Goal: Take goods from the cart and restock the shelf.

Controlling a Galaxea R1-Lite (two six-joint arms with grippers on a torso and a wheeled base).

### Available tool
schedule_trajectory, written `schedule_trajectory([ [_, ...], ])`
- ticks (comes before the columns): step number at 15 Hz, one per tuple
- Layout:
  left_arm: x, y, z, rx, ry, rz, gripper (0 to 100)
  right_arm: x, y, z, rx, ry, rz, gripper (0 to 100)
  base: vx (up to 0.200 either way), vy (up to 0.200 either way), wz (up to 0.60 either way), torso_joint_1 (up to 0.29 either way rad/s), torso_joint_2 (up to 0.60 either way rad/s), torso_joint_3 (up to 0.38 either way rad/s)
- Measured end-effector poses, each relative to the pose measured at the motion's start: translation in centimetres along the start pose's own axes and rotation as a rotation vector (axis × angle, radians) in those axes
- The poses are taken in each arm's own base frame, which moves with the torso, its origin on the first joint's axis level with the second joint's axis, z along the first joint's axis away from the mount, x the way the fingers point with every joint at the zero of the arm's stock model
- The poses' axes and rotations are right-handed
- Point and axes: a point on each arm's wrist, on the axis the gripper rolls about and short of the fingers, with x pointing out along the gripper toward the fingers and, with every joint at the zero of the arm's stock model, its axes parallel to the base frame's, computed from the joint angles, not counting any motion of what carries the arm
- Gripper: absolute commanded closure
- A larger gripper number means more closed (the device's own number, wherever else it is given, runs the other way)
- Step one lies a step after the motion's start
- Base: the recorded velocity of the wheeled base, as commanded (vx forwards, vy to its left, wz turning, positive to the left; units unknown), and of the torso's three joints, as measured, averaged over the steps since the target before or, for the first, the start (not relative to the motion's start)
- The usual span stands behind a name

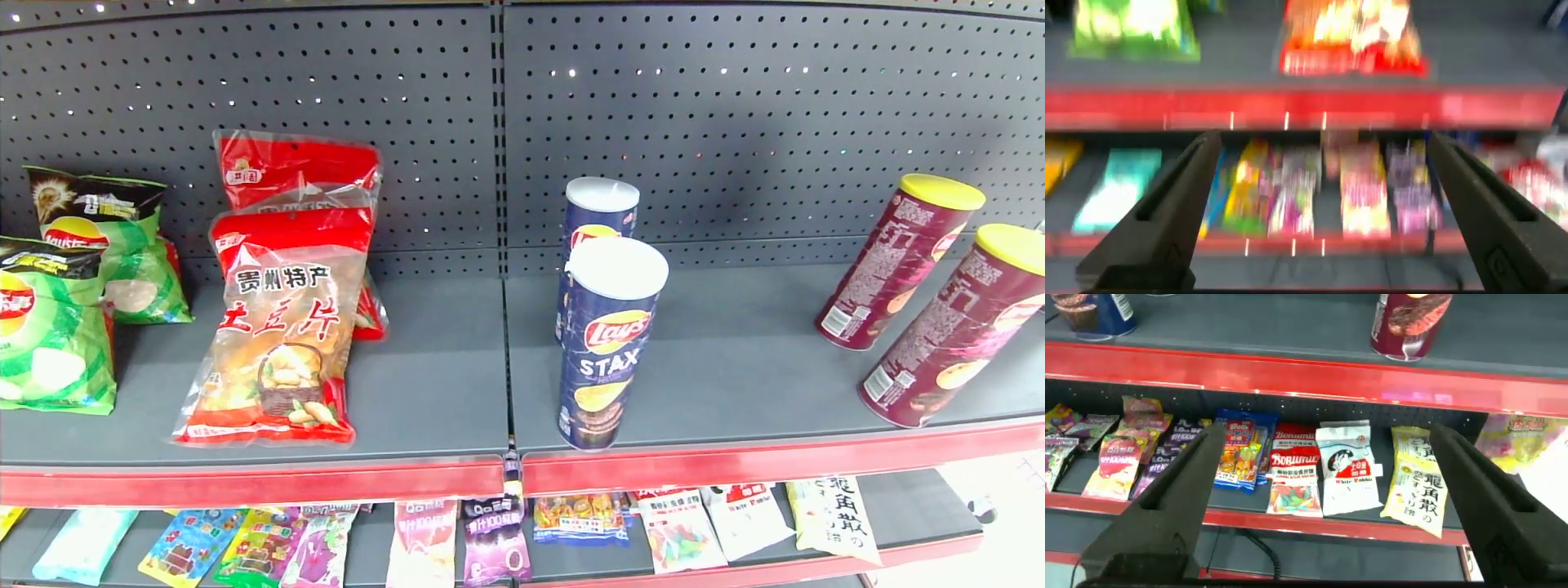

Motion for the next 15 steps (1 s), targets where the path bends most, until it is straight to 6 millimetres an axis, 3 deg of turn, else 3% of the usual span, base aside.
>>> schedule_trajectory([
  [4,0.6,0.0,-2.1,0.014,0.048,-0.009,0,0.0,0.0,-0.1,0.052,0.005,-0.023,0,0.000,0.000,0.00,0.000,0.00,0.000],
  [10,0.7,0.0,-2.3,0.019,0.055,-0.010,0,0.0,-0.1,-0.1,0.054,0.005,-0.036,0,0.000,0.000,0.00,0.000,0.00,0.000],
  [13,0.7,0.0,-2.3,0.019,0.055,-0.010,0,0.0,-0.1,-0.2,0.052,0.006,-0.036,0,-0.200,0.000,0.00,0.014,0.00,-0.002],
  [15,0.7,0.0,-2.3,0.019,0.055,-0.009,0,0.0,-0.1,-0.2,0.051,0.005,-0.036,0,0.000,0.000,0.00,0.000,0.00,0.000],
])
